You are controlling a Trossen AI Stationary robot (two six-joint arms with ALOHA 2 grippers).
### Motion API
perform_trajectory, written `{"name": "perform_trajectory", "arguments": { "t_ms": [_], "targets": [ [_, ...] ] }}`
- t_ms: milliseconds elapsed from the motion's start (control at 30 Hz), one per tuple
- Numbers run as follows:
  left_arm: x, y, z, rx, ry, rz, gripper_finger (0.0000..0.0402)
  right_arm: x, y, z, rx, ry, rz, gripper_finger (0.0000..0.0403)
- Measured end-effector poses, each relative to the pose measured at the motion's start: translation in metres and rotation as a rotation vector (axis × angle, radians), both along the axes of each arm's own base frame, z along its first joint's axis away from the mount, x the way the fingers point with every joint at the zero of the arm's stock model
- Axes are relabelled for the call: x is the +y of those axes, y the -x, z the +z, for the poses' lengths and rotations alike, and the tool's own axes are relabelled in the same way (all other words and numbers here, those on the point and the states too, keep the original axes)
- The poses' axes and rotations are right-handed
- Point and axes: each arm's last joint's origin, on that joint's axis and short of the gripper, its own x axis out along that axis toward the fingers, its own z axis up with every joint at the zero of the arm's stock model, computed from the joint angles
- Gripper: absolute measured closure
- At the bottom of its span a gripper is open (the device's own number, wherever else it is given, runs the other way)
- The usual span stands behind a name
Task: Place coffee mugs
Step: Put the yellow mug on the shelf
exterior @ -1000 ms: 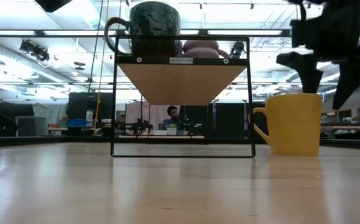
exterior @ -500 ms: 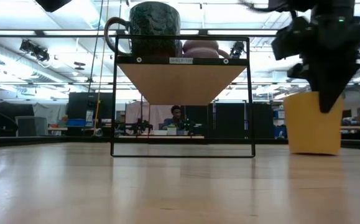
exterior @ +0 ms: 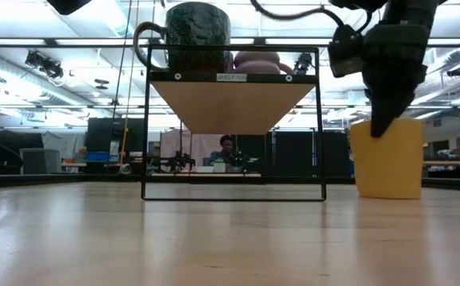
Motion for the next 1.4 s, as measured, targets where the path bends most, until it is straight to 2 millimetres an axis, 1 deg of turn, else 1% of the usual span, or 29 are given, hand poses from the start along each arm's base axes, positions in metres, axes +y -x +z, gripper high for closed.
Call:
{"name": "perform_trajectory", "arguments": {
  "t_ms": [100, 200, 333, 467, 700, 767, 833, 933, 1033, 1133, 1200, 1400],
  "targets": [
    [0.0, 0.0, 0.0, 0.001, -0.002, -0.001, 0.0318, -0.002, -0.001, 0.001, -0.006, 0.013, 0.045, 0.0324],
    [0.0, 0.0, 0.0, 0.001, -0.001, -0.001, 0.0318, -0.003, -0.001, 0.005, 0.017, 0.034, 0.134, 0.0308],
    [0.0, 0.0, 0.0, 0.002, 0.0, -0.003, 0.0318, -0.002, -0.002, 0.014, 0.03, 0.085, 0.3, 0.0275],
    [0.0, 0.0, 0.0, 0.003, 0.002, -0.002, 0.0318, -0.001, 0.0, 0.021, 0.069, 0.126, 0.458, 0.0233],
    [0.0, 0.0, 0.0, 0.007, 0.015, 0.011, 0.0318, 0.003, 0.018, 0.02, 0.258, 0.248, 0.782, 0.0151],
    [0.0, 0.0, 0.0, 0.007, 0.014, 0.01, 0.0318, 0.004, 0.022, 0.019, 0.31, 0.308, 0.877, 0.0138],
    [0.0, 0.0, 0.0, 0.007, 0.015, 0.01, 0.0318, 0.004, 0.025, 0.015, 0.347, 0.384, 0.933, 0.0134],
    [0.0, 0.0, 0.0, 0.006, 0.015, 0.011, 0.0318, 0.004, 0.026, 0.008, 0.358, 0.432, 0.976, 0.0143],
    [0.0, 0.0, 0.0, 0.006, 0.015, 0.011, 0.0318, 0.003, 0.025, 0.001, 0.328, 0.406, 0.977, 0.0172],
    [0.0, 0.0, 0.0, 0.006, 0.015, 0.011, 0.0318, 0.003, 0.028, -0.006, 0.324, 0.363, 0.975, 0.0212],
    [0.0, 0.0, 0.0, 0.006, 0.015, 0.011, 0.0318, 0.003, 0.027, -0.007, 0.308, 0.329, 0.953, 0.0243],
    [0.0, 0.0, 0.0, 0.006, 0.014, 0.011, 0.0318, 0.007, 0.025, -0.007, 0.253, 0.196, 0.815, 0.0341]
  ]
}}
